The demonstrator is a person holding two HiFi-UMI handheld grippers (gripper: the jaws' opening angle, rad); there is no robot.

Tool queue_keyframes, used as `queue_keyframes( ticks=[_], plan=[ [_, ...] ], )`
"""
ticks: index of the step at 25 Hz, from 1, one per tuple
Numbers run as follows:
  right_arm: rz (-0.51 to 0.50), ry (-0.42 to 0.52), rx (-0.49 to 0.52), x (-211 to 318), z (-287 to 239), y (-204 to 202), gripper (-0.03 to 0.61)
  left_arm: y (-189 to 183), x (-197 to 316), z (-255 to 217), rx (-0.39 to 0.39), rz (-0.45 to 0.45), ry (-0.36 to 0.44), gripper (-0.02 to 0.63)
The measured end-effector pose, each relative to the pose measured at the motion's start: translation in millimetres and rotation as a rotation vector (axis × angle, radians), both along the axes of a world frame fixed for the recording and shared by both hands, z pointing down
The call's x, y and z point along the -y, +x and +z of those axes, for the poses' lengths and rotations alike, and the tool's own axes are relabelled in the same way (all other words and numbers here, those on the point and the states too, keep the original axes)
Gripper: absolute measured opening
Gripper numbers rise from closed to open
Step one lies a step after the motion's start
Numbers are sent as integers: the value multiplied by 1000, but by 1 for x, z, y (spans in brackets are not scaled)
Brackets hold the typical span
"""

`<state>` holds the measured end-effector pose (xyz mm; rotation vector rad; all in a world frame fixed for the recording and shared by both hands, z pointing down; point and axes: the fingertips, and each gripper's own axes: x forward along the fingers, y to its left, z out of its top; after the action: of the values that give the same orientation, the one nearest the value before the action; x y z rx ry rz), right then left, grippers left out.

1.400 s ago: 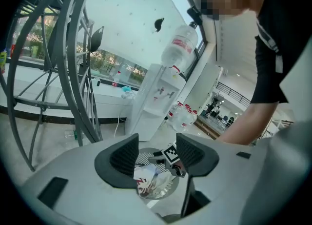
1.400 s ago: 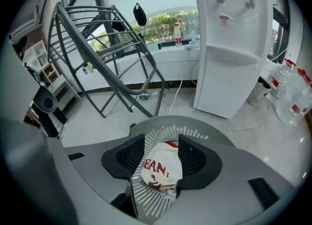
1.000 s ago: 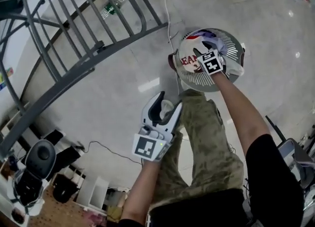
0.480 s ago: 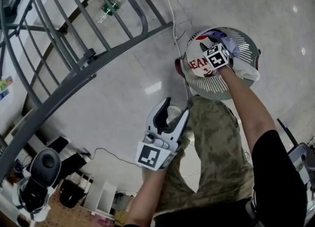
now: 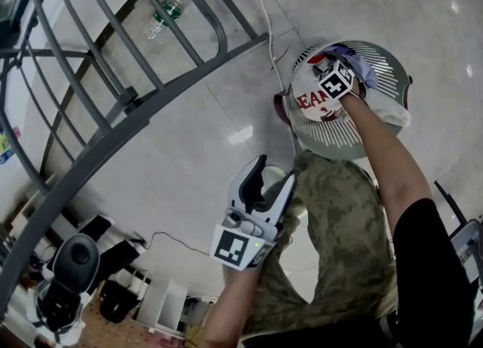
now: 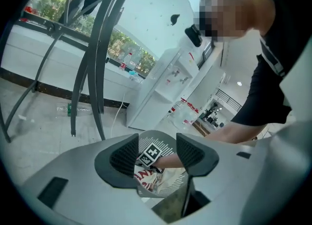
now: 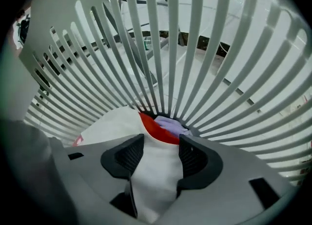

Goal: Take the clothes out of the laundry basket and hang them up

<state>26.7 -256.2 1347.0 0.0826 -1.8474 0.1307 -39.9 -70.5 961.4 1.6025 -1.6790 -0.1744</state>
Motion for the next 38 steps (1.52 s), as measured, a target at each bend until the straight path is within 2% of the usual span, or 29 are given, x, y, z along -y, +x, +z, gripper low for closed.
queue_keyframes(
  ticks=[2, 5, 6, 7, 8, 15, 20, 27, 33, 38],
  plan=[
    [-14, -2, 1, -2, 3, 0, 196, 8, 1, 1, -13, 12, 0, 219],
    [-45, -7, 2, -8, 5, 0, 150, 23, 0, 2, -27, 45, -1, 219],
    [-58, -2, 0, -10, 4, 1, 115, 27, -1, 3, -31, 53, -4, 219],
    [-73, 10, -2, -10, 2, 2, 28, 30, -1, 4, -36, 57, -7, 219],
    [-84, 25, 0, -10, -1, 3, 15, 32, -2, 4, -41, 57, -11, 219],
    [-52, 62, 87, -17, -54, 25, 12, 25, -17, -13, -49, 17, -53, 219],
    [-41, 74, 203, -24, -127, 36, 11, 25, -30, -41, -44, 11, -84, 219],
    [-11, 54, 338, -36, -250, 56, 11, 30, -24, -97, -20, 23, -64, 219],
    [-104, 86, 418, -50, -360, 81, 9, 30, -9, -140, 16, 68, -46, 219],
    [-142, 134, 480, -56, -447, 95, 9, 24, -2, -178, 62, 110, -25, 219]
  ],
)
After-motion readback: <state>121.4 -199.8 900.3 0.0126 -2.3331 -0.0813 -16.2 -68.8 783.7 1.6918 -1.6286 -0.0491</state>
